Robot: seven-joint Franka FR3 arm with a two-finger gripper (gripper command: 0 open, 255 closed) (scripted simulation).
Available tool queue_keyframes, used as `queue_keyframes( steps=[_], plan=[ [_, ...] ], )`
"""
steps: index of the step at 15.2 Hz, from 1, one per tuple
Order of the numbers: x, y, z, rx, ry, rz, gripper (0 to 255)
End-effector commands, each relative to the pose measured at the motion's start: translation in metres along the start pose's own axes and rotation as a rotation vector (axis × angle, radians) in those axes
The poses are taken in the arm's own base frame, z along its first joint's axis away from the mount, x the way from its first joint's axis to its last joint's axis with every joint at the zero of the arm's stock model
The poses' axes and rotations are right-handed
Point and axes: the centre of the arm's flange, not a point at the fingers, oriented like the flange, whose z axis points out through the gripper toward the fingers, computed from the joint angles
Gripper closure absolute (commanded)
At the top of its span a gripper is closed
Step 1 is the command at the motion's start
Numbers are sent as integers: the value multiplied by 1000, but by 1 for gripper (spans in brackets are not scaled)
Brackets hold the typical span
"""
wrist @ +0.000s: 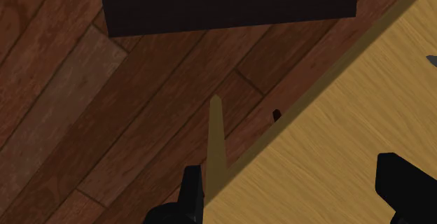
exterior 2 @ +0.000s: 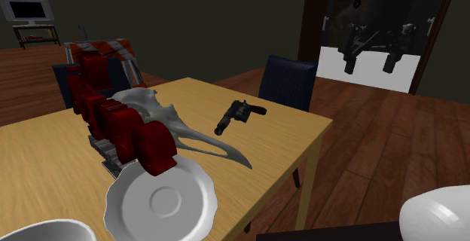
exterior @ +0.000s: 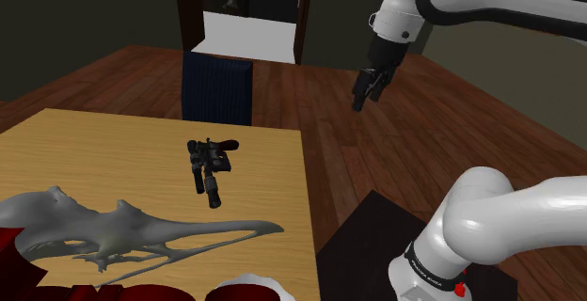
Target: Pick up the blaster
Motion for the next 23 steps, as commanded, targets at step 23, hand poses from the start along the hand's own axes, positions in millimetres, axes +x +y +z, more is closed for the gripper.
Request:
queue_keyframes(
  steps=[23],
  plan=[
    [116,-207,138,86,93,194,0]
  ],
)
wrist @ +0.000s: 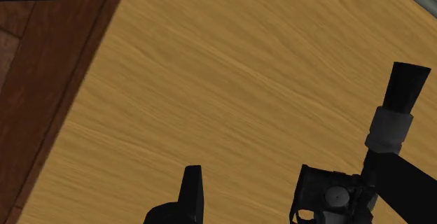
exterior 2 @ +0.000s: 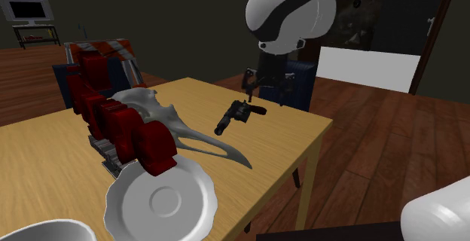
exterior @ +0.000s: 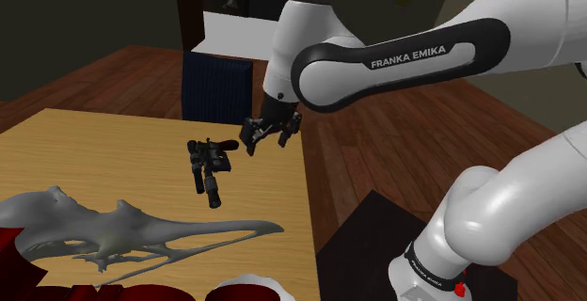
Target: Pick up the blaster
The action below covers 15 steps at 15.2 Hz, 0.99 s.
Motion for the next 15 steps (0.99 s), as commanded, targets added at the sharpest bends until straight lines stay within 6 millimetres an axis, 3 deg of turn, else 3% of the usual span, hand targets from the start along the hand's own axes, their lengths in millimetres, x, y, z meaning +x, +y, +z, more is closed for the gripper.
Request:
queue_keyframes(
  steps=[1,10,15],
  plan=[
    [8,-24,14,11,9,19,0],
    [51,-110,72,46,47,99,0],
    [51,-112,95,48,48,102,0]
  ],
)
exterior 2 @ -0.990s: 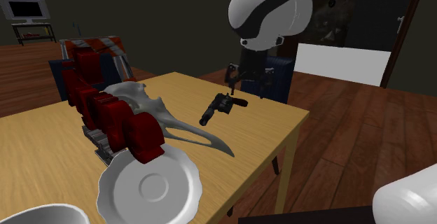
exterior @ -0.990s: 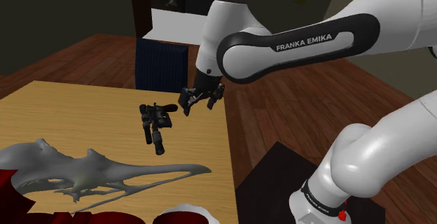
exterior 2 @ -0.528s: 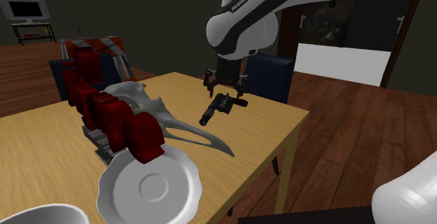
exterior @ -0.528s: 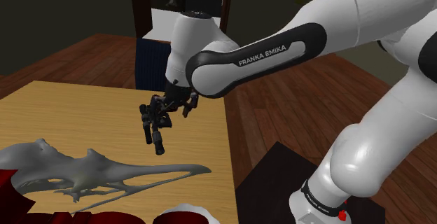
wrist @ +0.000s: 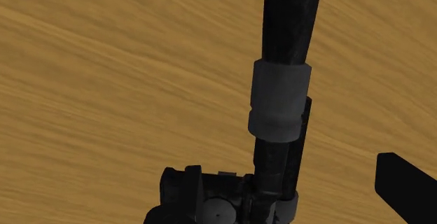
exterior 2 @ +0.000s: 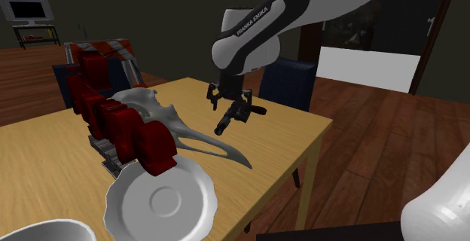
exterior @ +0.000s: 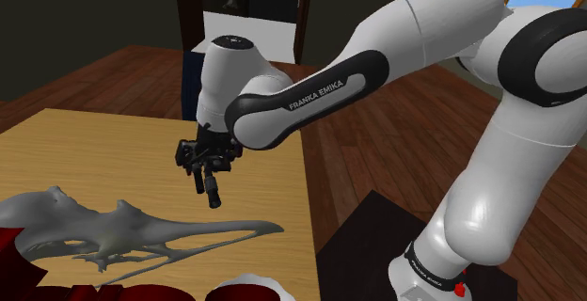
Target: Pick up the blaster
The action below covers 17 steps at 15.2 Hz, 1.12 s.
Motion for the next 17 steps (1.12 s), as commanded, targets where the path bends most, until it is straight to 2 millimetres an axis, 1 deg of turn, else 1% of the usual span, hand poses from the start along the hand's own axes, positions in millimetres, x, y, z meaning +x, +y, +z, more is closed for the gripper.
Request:
queue_keyframes(
  steps=[1,3,5,6,15,17],
  plan=[
    [-2,1,9,0,0,0,0],
    [-4,3,22,0,0,0,0],
    [-4,3,22,0,0,0,0],
    [-4,3,23,0,0,0,255],
    [-4,3,22,0,0,0,255],
    [-2,1,12,0,0,0,255]
  ],
)
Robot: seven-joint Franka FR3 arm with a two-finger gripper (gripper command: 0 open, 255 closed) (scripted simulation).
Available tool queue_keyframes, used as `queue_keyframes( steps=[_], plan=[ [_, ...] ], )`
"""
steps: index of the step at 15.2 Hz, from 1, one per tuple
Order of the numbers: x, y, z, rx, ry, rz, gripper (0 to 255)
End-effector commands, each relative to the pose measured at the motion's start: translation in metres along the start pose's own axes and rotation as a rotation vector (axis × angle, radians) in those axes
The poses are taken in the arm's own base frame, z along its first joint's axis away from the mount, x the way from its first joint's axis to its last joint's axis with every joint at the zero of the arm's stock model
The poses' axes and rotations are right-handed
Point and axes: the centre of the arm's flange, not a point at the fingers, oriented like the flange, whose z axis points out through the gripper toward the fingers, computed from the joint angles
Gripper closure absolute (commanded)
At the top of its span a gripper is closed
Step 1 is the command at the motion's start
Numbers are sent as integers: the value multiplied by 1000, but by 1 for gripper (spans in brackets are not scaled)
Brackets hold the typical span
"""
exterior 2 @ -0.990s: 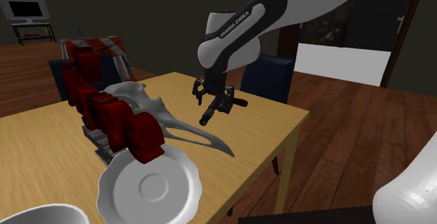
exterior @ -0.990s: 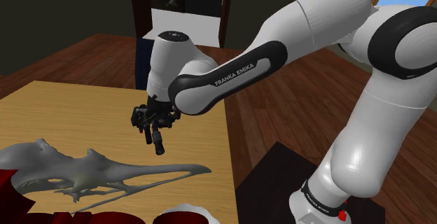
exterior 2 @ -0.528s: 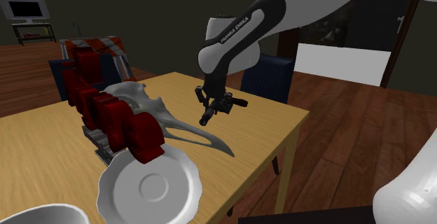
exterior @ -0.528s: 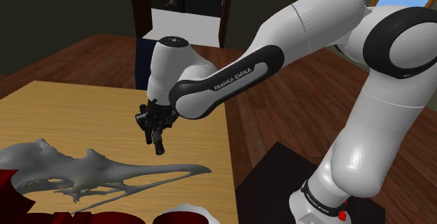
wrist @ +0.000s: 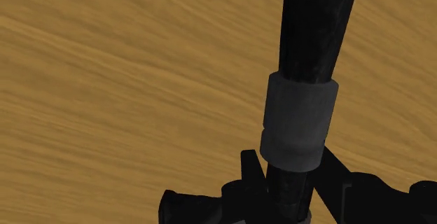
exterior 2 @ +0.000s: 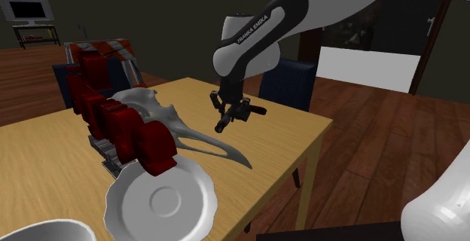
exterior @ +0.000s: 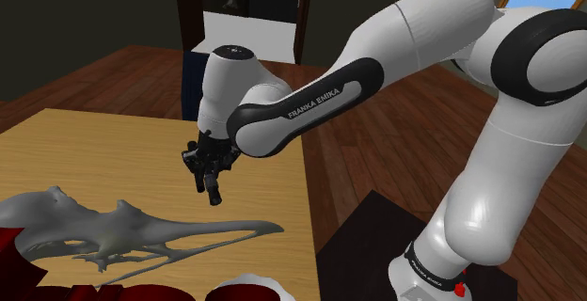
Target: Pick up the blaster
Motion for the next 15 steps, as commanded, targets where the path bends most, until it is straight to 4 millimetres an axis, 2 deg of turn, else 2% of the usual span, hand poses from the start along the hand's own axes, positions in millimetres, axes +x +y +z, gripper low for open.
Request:
queue_keyframes(
  steps=[1,13,15],
  plan=[
    [2,-3,-9,0,0,0,255],
    [13,-12,-71,0,0,0,255],
    [13,-12,-71,0,0,0,255]
  ],
)
